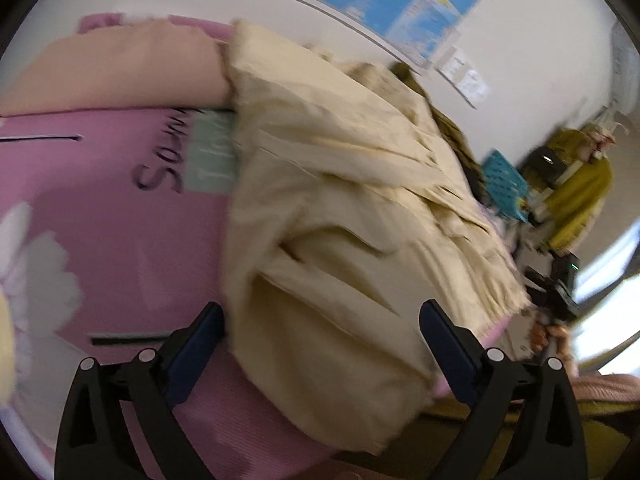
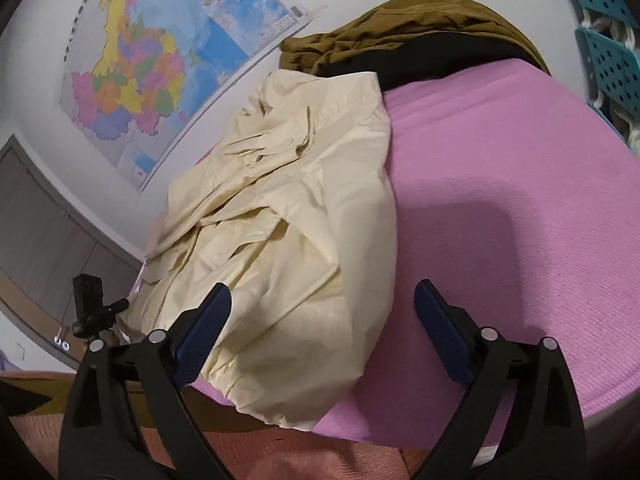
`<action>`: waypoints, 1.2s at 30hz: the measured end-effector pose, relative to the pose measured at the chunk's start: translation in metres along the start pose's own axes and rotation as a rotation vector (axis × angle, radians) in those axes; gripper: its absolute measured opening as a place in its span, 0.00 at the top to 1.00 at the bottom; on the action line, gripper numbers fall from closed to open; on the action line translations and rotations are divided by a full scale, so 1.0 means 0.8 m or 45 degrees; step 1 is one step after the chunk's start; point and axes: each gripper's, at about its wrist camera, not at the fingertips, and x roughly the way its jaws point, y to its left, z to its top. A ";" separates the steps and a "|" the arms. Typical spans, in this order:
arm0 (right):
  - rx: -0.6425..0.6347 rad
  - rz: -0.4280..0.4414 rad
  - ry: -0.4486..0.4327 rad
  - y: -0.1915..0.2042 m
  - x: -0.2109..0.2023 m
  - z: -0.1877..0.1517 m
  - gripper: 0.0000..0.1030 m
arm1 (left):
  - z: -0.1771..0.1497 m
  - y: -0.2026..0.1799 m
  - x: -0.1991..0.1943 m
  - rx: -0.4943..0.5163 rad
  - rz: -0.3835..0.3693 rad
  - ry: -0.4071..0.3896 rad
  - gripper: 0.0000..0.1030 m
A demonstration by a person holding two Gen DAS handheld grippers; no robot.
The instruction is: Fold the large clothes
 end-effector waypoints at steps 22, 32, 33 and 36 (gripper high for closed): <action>-0.066 0.138 0.073 0.028 0.014 -0.017 0.27 | -0.005 -0.021 0.019 -0.092 -0.101 0.048 0.26; -0.117 0.057 0.024 0.048 0.034 -0.022 0.24 | 0.000 -0.037 0.031 -0.026 0.069 -0.004 0.37; -0.115 0.050 0.022 0.049 0.036 -0.023 0.31 | 0.001 -0.040 0.034 -0.004 0.125 -0.007 0.39; 0.003 0.154 0.053 0.038 0.047 -0.023 0.71 | 0.005 -0.033 0.033 -0.056 0.164 -0.009 0.60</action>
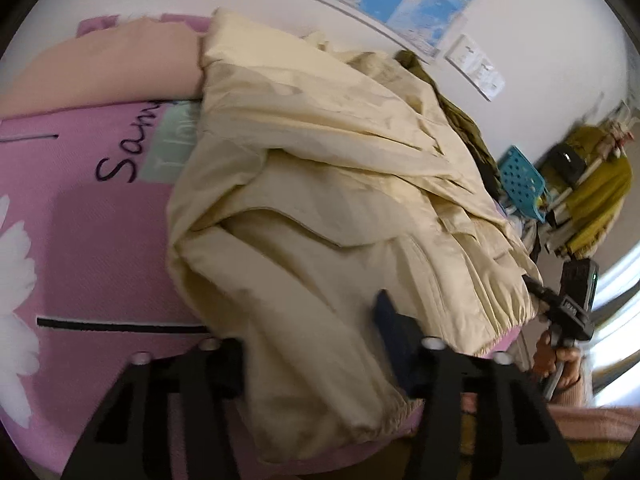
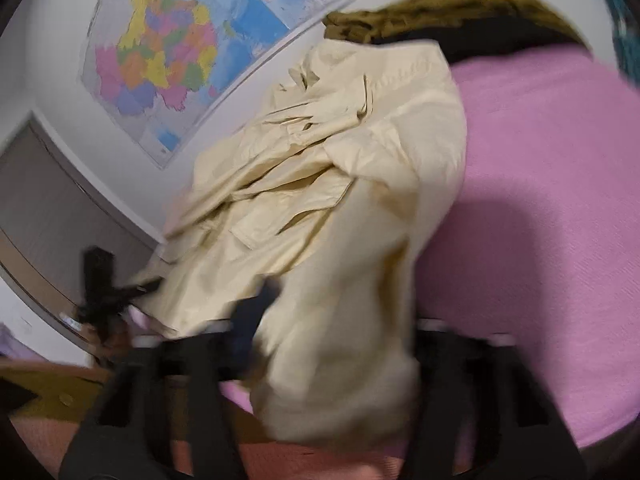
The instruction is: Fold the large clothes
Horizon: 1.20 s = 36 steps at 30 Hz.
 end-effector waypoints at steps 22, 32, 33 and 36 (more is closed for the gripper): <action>-0.096 0.342 -0.249 0.102 -0.098 0.027 0.84 | 0.017 0.017 -0.114 -0.036 -0.365 -0.111 0.81; -0.083 0.313 -0.288 0.112 -0.087 0.102 0.84 | 0.094 0.005 -0.118 -0.001 -0.364 -0.107 0.79; -0.085 0.313 -0.288 0.112 -0.086 0.109 0.84 | 0.105 0.001 -0.119 0.016 -0.345 -0.106 0.79; -0.085 0.291 -0.285 0.114 -0.079 0.136 0.83 | 0.132 -0.004 -0.119 0.042 -0.316 -0.107 0.78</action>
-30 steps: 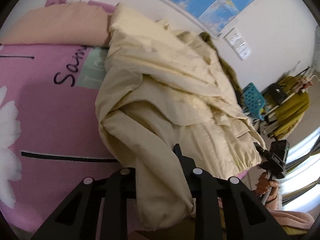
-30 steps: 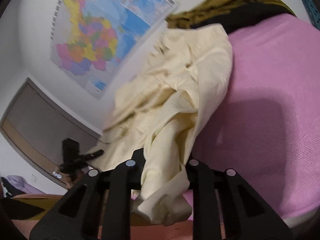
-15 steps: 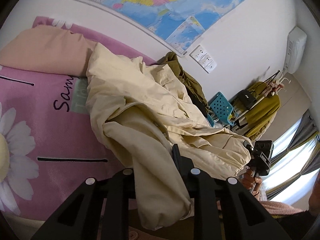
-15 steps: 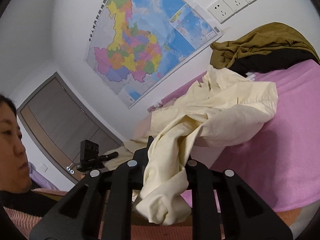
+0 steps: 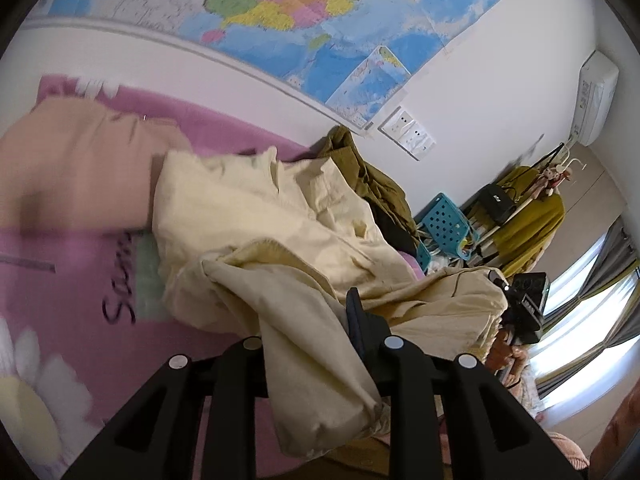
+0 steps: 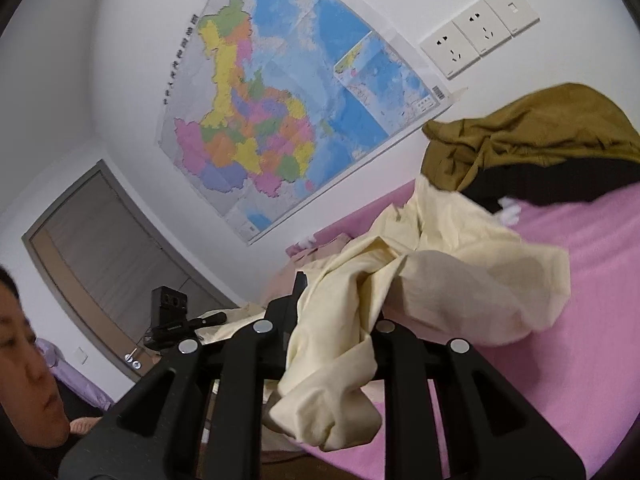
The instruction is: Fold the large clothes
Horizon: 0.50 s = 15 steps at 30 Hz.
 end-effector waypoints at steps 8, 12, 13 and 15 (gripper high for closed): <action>0.025 -0.051 -0.002 -0.018 0.046 0.060 0.83 | 0.060 0.003 0.023 0.012 0.067 -0.003 0.78; 0.078 -0.080 0.014 -0.037 0.070 0.084 0.83 | 0.087 0.012 0.038 -0.004 0.086 -0.005 0.78; 0.082 -0.088 0.023 -0.042 0.078 0.090 0.83 | 0.094 0.015 0.043 -0.009 0.100 -0.004 0.78; 0.094 -0.107 0.031 -0.050 0.091 0.100 0.83 | 0.107 0.021 0.053 -0.033 0.118 0.007 0.77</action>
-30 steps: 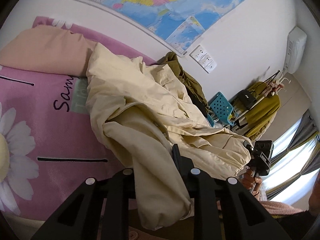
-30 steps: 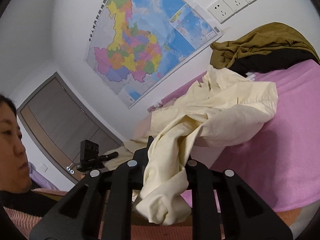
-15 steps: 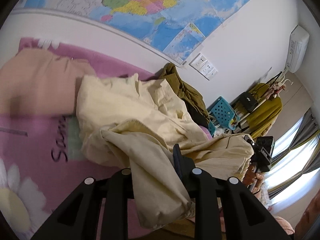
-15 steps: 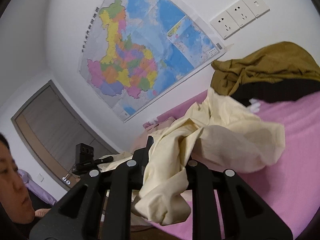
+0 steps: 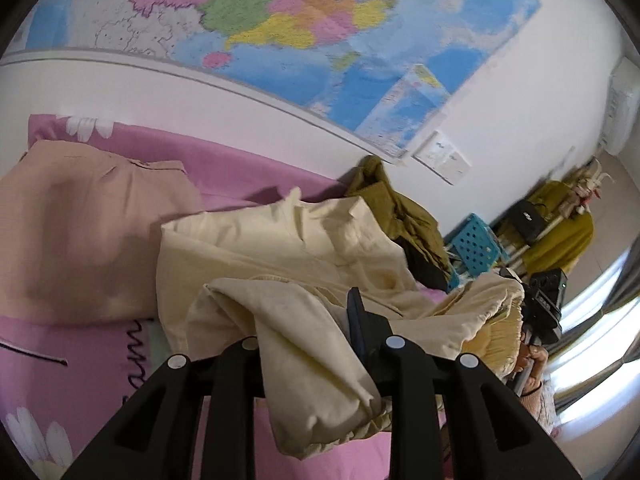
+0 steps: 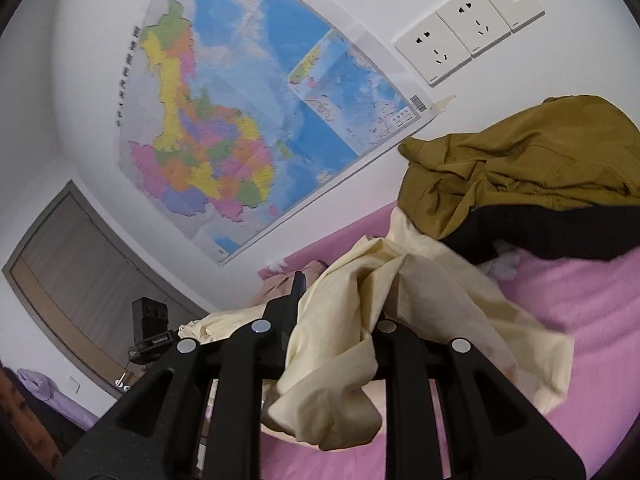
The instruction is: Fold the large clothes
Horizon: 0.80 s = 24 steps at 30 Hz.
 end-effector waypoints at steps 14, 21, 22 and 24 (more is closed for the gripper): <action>0.128 -0.108 0.080 -0.058 0.082 0.056 0.81 | 0.062 0.036 0.074 -0.070 0.182 0.086 0.76; 0.172 -0.169 0.108 -0.080 0.109 0.066 0.79 | 0.083 0.061 0.112 -0.126 0.247 0.150 0.75; 0.179 -0.180 0.114 -0.084 0.114 0.067 0.78 | 0.086 0.064 0.118 -0.123 0.260 0.156 0.75; 0.194 -0.202 0.124 -0.090 0.122 0.070 0.78 | 0.090 0.071 0.130 -0.143 0.276 0.171 0.75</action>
